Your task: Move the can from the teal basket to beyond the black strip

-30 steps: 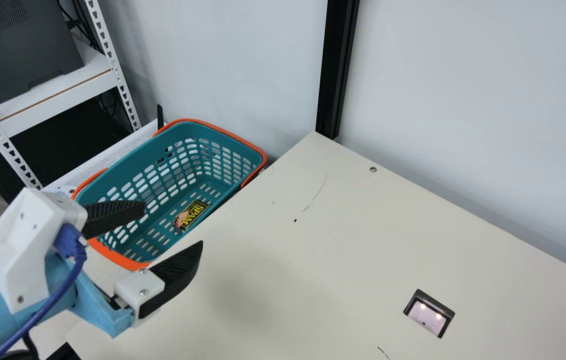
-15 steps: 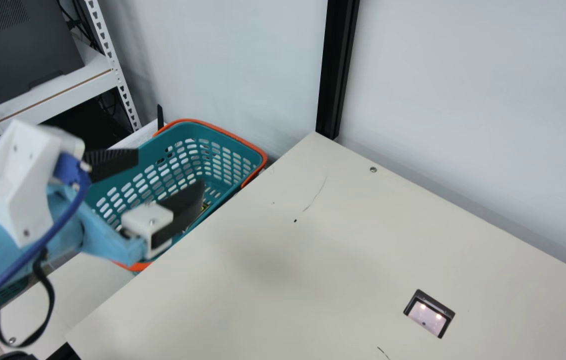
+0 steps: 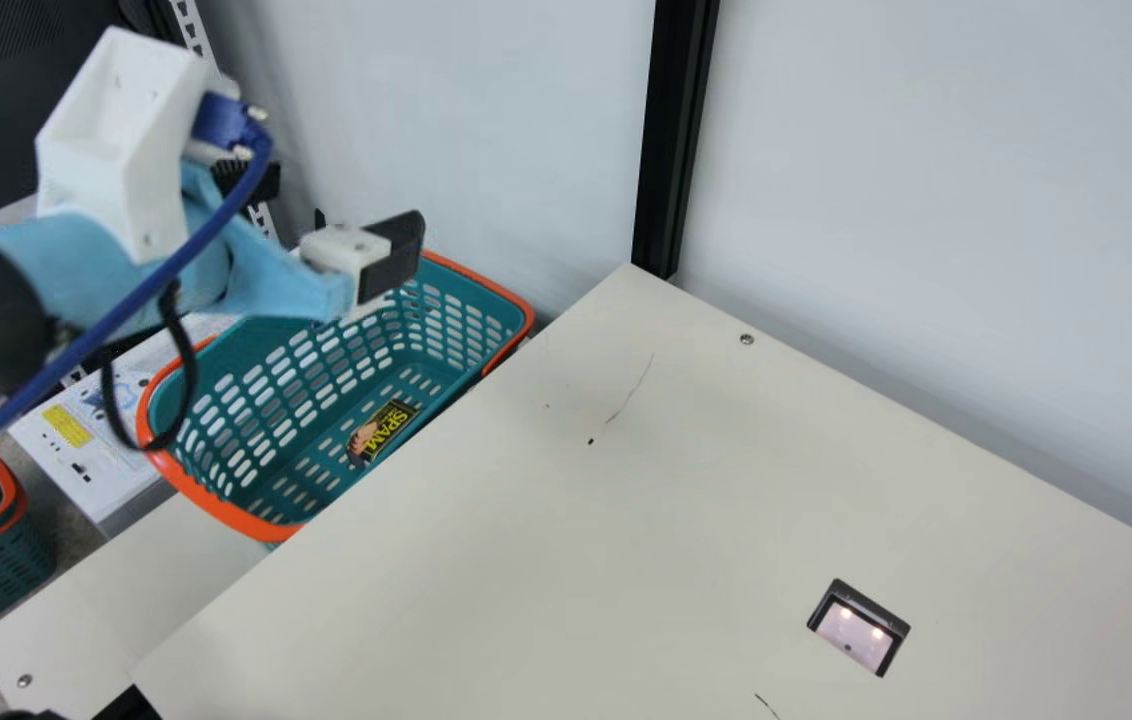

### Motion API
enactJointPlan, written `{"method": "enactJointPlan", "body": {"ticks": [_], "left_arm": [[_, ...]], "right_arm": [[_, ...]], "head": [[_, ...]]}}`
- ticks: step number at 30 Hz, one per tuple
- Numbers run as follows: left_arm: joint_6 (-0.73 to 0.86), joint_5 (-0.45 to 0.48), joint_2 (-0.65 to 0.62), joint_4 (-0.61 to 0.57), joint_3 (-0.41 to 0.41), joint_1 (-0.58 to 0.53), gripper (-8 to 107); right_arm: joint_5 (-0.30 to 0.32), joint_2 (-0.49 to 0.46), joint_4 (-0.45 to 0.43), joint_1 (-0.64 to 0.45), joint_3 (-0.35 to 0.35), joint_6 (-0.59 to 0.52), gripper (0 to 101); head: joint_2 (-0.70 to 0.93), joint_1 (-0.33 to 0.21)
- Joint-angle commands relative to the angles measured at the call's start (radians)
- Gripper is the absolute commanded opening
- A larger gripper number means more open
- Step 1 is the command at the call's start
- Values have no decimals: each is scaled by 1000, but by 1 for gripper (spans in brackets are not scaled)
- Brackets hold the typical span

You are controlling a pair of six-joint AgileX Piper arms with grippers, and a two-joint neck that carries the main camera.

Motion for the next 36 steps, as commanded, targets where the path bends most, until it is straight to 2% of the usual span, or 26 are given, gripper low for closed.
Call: {"method": "enactJointPlan", "body": {"ticks": [1, 16, 36], "left_arm": [[63, 5, 86, -21, -25, 40, 90], [275, 50, 390, -163, -88, 203, 90], [395, 107, 700, -222, -184, 320, 90]], "right_arm": [[0, 0, 0, 0, 0, 0, 101], [0, 0, 0, 0, 0, 0, 101], [0, 0, 0, 0, 0, 0, 101]], "head": [[33, -62], [33, -62], [33, -62]]}}
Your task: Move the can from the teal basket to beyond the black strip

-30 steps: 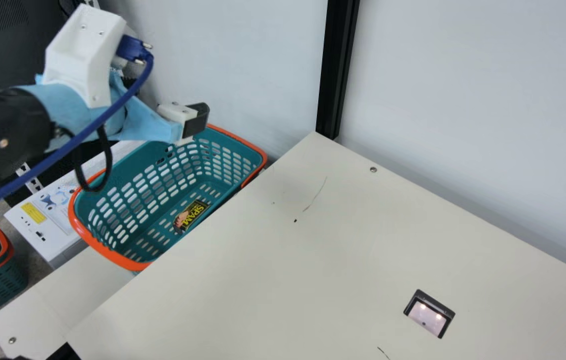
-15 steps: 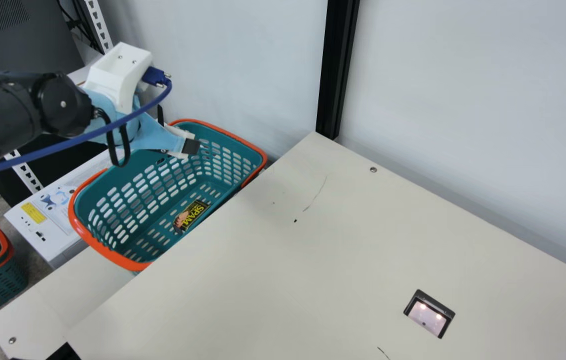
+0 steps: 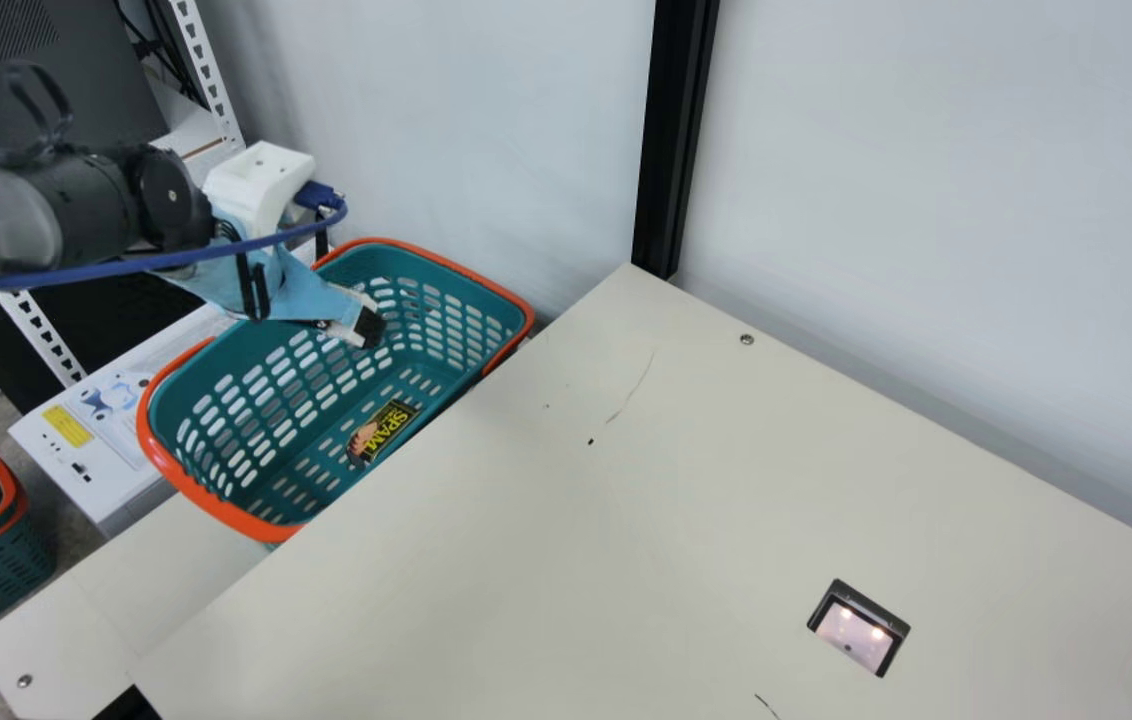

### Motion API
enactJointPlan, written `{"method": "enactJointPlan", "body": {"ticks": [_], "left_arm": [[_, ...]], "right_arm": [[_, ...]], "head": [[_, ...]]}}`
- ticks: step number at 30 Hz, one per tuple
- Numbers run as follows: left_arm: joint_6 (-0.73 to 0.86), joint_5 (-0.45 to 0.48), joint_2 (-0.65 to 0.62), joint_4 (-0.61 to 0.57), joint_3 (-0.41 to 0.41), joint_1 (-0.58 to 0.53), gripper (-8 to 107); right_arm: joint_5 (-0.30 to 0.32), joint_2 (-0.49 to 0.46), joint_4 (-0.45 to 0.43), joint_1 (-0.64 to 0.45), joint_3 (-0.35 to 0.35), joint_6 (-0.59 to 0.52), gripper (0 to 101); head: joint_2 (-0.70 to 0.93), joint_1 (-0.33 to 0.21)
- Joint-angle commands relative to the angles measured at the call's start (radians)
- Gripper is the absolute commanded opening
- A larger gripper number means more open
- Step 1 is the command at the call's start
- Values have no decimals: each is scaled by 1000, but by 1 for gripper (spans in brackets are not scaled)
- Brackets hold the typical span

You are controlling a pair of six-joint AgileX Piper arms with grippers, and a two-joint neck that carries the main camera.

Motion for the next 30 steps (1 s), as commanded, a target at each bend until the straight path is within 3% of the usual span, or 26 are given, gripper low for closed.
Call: {"method": "enactJointPlan", "body": {"ticks": [1, 17, 30], "left_arm": [[12, 4, 36, -7, -7, 7, 90], [117, -45, 259, -71, -54, 32, 90], [120, -16, 444, -36, -188, 14, 90]], "right_arm": [[0, 0, 0, 0, 0, 0, 101], [0, 0, 0, 0, 0, 0, 101], [0, 0, 0, 0, 0, 0, 101]], "head": [[33, -62], [33, -62], [33, -62]]}}
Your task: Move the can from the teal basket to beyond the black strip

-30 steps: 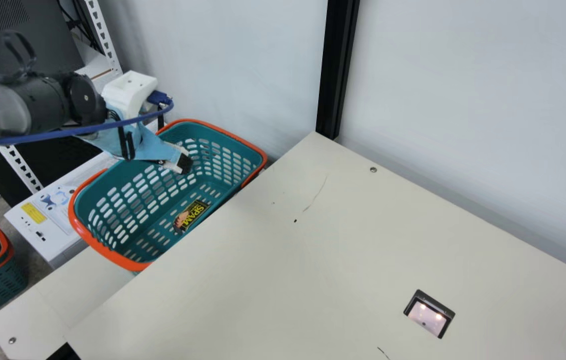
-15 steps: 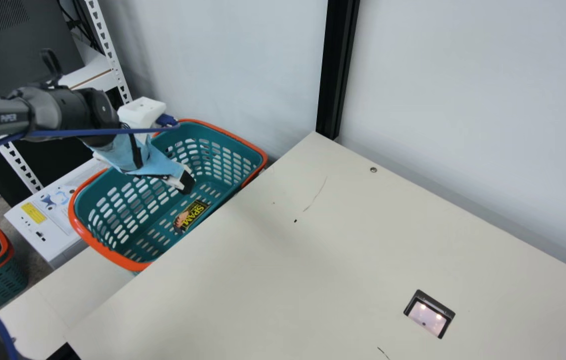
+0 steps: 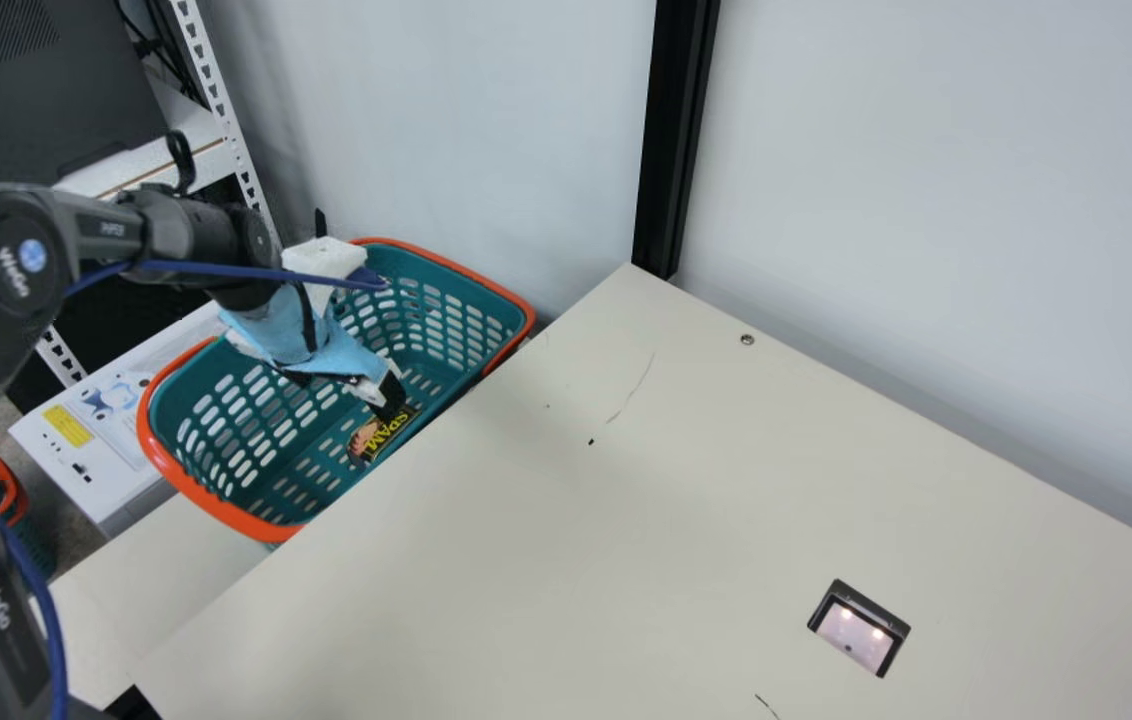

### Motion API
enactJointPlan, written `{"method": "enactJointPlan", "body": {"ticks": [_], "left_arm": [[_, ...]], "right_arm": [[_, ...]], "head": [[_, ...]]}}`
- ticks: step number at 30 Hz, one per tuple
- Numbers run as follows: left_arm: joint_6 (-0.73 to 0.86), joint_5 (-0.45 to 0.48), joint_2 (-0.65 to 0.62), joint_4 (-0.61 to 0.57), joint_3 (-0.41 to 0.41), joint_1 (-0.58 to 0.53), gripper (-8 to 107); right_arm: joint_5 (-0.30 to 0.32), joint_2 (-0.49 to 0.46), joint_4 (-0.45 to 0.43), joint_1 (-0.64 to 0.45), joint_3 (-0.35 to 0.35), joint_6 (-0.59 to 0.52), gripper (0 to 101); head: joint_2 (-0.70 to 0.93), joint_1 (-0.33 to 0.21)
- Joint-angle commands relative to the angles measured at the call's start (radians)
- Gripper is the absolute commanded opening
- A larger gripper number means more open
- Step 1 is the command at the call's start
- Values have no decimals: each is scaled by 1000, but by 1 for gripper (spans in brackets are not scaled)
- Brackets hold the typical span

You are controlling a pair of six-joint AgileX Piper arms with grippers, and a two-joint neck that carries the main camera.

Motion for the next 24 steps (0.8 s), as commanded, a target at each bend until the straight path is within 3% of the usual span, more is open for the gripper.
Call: {"method": "enactJointPlan", "body": {"ticks": [1, 24], "left_arm": [[-6, 6, 35, 11, -32, -3, 90], [-37, 92, 400, 61, -349, -39, 90]], "right_arm": [[0, 0, 0, 0, 0, 0, 101], [0, 0, 0, 0, 0, 0, 101]], "head": [[33, -62], [33, -62]]}}
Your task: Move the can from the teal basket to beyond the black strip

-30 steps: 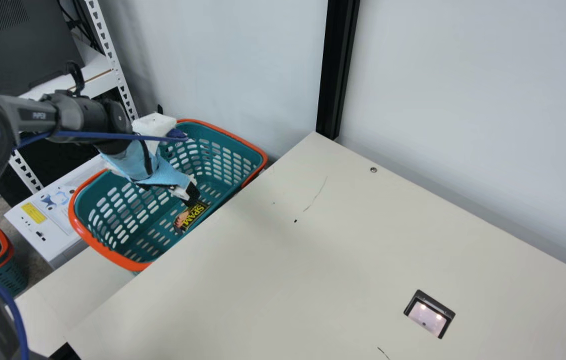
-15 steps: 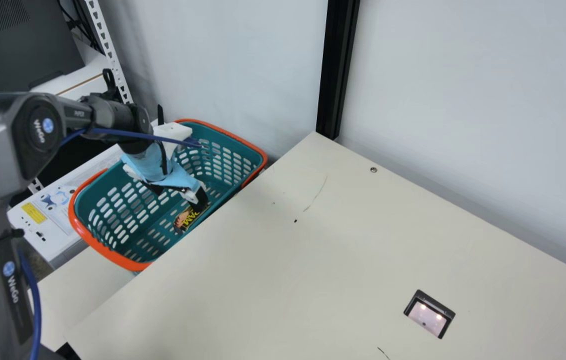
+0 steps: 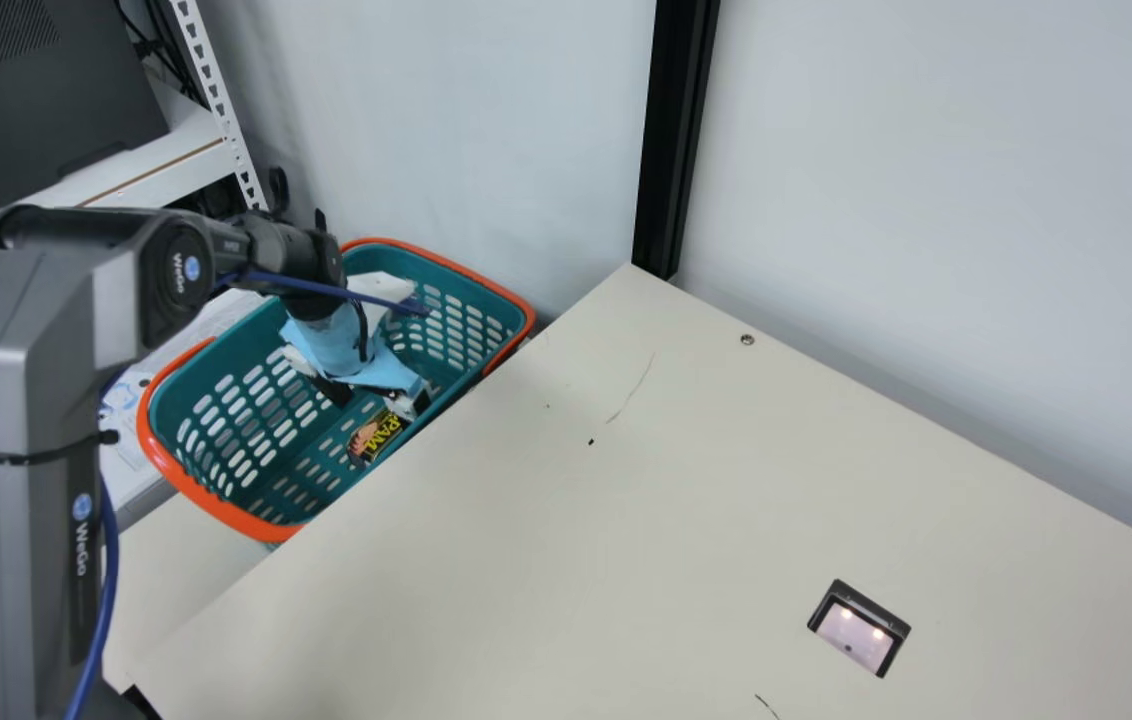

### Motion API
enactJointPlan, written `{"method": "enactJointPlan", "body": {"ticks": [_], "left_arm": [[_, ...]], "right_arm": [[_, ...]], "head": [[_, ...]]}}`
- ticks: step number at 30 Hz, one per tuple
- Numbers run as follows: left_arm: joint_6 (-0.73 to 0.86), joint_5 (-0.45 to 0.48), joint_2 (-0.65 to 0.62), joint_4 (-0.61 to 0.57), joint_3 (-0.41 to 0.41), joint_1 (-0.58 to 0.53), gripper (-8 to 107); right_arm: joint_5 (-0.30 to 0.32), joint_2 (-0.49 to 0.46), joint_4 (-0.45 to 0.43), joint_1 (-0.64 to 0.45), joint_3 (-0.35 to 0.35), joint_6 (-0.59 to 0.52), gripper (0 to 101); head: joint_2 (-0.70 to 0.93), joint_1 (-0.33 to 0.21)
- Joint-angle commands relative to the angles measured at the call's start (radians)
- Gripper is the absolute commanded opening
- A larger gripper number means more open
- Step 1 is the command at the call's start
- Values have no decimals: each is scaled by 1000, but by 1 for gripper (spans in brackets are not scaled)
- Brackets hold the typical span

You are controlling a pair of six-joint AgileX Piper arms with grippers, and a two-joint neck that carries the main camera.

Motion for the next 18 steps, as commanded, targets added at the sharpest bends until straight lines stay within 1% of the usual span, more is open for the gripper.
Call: {"method": "enactJointPlan", "body": {"ticks": [1, 8, 18], "left_arm": [[-2, 4, 35, 3, -21, -1, 90], [4, 2, 106, 11, -72, -1, 90], [16, -7, 160, 15, -124, -5, 90]], "right_arm": [[0, 0, 0, 0, 0, 0, 101], [0, 0, 0, 0, 0, 0, 101], [0, 0, 0, 0, 0, 0, 101]], "head": [[33, -62], [33, -62], [33, -62]]}}
